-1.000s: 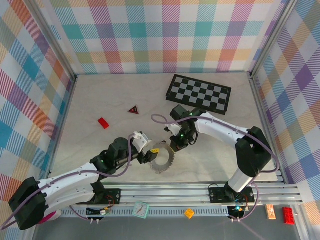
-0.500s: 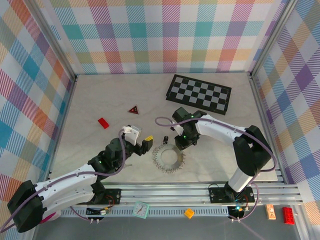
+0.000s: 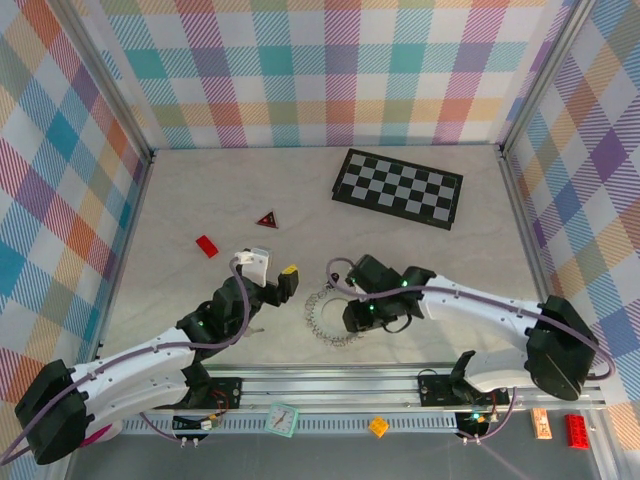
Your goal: Put the keys on the keyring
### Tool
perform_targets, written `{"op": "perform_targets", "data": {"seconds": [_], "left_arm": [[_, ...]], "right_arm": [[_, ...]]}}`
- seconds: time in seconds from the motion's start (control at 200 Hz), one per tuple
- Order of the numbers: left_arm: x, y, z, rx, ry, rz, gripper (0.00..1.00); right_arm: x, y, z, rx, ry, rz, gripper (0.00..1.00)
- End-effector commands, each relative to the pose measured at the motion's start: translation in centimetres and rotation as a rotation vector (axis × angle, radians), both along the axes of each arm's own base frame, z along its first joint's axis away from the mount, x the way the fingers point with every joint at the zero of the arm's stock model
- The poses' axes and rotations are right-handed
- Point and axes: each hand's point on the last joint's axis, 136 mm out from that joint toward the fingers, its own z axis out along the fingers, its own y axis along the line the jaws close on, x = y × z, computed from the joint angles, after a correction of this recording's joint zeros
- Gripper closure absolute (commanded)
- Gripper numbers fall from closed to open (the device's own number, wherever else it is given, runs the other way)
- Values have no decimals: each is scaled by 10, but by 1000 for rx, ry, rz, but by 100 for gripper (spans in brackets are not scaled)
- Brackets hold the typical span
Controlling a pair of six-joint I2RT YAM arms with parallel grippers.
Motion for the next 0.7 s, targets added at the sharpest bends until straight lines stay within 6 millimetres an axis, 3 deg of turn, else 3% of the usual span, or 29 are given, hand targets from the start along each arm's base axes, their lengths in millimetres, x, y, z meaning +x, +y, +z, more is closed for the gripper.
{"op": "perform_targets", "data": {"seconds": [0.0, 0.115, 0.27, 0.695], "left_arm": [[6, 0, 9, -57, -22, 29, 21], [5, -1, 9, -63, -21, 22, 22], [5, 0, 9, -65, -22, 25, 22], [4, 2, 9, -62, -24, 29, 22]], "right_arm": [[0, -9, -6, -2, 31, -152, 67], [-5, -21, -17, -99, 35, -68, 70], [-10, -6, -24, -71, 87, -13, 73], [1, -4, -40, -120, 65, -32, 73]]}}
